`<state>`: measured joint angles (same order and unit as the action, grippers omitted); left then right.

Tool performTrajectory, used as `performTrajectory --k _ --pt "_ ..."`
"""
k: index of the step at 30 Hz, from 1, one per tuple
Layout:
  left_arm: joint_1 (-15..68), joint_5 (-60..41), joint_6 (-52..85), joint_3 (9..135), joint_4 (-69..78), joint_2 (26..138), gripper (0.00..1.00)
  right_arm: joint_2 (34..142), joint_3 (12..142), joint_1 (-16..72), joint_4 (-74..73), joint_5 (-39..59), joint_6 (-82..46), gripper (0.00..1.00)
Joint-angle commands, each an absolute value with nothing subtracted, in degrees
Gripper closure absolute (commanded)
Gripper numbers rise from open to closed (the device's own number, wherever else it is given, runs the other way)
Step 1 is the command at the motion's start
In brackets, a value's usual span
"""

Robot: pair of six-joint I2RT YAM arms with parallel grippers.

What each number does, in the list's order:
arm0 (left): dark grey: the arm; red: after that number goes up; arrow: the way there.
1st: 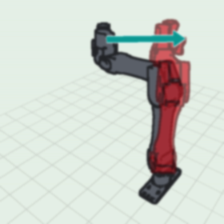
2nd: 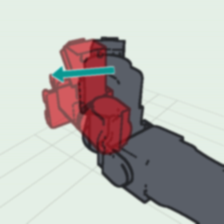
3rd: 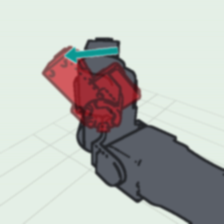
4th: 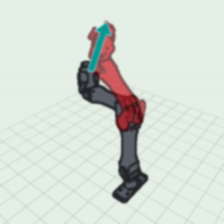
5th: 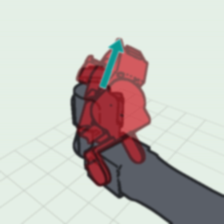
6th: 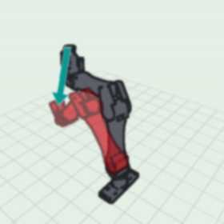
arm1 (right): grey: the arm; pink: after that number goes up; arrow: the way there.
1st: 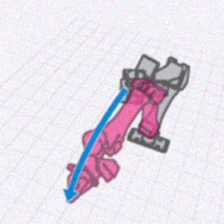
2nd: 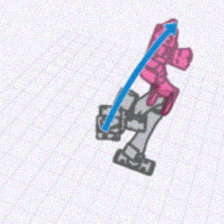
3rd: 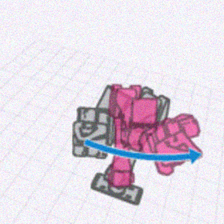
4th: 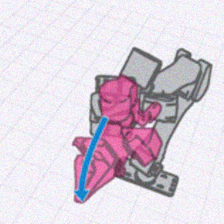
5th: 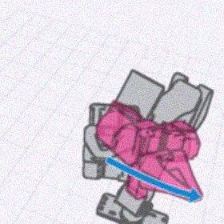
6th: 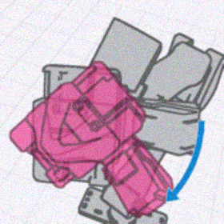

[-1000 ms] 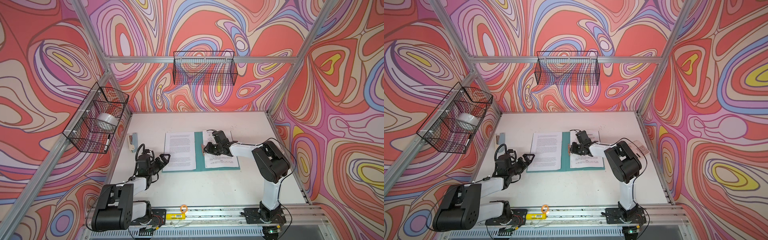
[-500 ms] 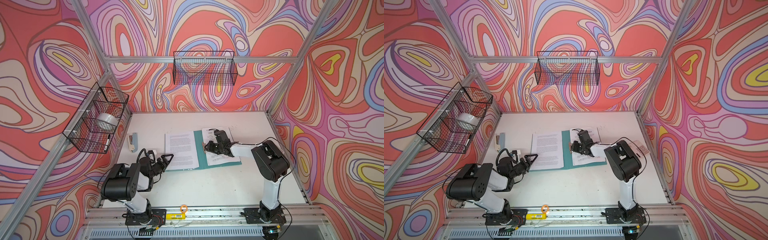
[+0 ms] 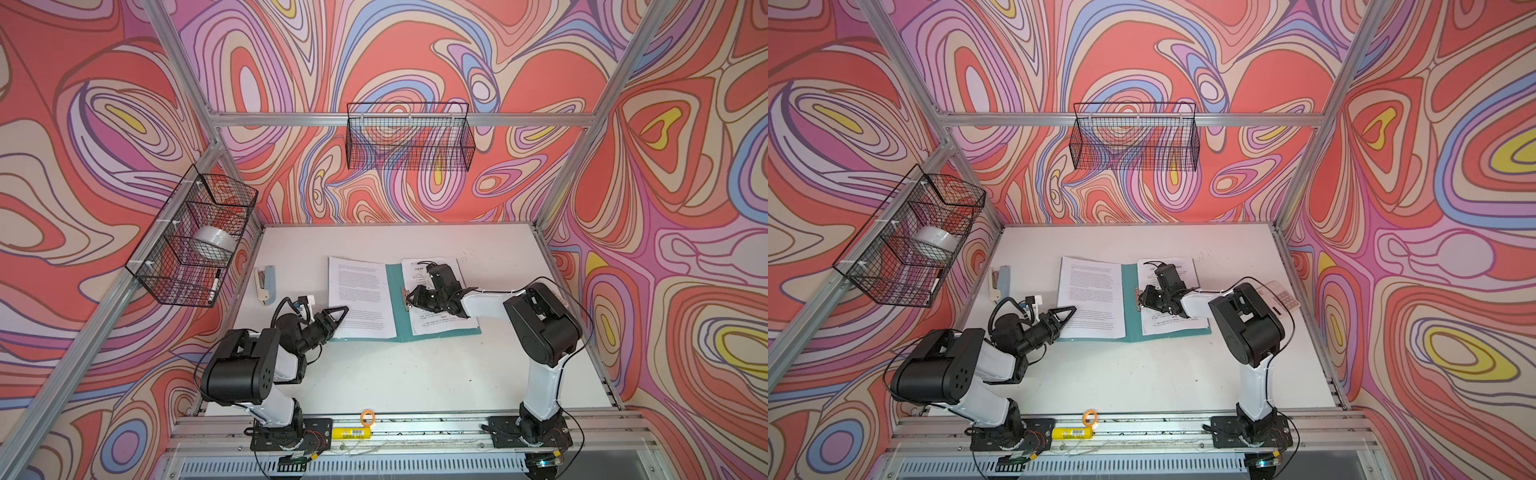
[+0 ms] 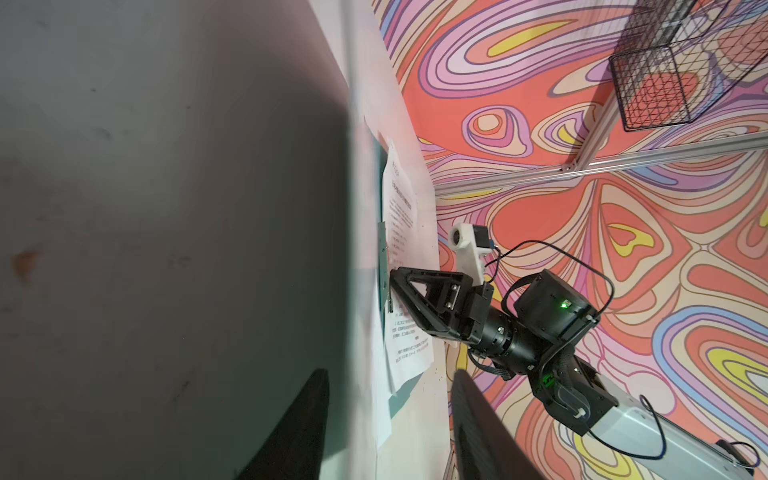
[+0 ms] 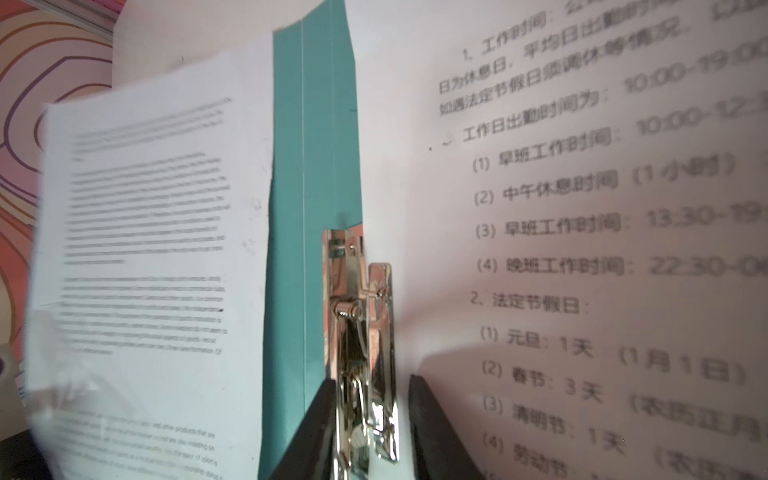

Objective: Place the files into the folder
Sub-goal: 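Lift the teal folder's cover with the left gripper and swing it upright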

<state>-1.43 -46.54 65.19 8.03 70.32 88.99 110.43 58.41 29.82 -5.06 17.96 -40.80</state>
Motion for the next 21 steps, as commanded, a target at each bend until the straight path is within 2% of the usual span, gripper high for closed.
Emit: performTrajectory --k 1,2,5,6,11,14,21 --pt "-1.2 -47.9 64.7 9.4 68.1 85.3 0.76 109.1 55.9 30.7 3.4 19.1 -42.2 0.66" --pt "-1.2 -48.0 64.1 9.7 65.6 83.7 0.85 108.1 55.7 30.7 3.2 19.1 -42.6 0.66" --pt "-1.3 -48.0 61.7 10.8 57.4 78.4 0.98 104.9 55.1 30.7 2.6 19.2 -43.9 0.65" --pt "-1.2 -47.7 60.7 11.1 54.4 76.5 1.0 104.0 55.0 30.7 2.5 19.0 -44.2 0.64" --pt "-0.9 -43.4 52.3 14.4 30.9 60.2 1.0 97.6 54.7 30.7 3.9 17.7 -44.4 0.59" --pt "0.3 -39.1 48.7 16.0 20.5 52.0 1.0 93.6 54.4 30.4 6.8 13.2 -44.3 0.57" --pt "4.9 -37.8 42.0 26.0 1.5 50.7 1.0 88.0 52.1 26.1 15.0 3.6 -44.4 0.54"
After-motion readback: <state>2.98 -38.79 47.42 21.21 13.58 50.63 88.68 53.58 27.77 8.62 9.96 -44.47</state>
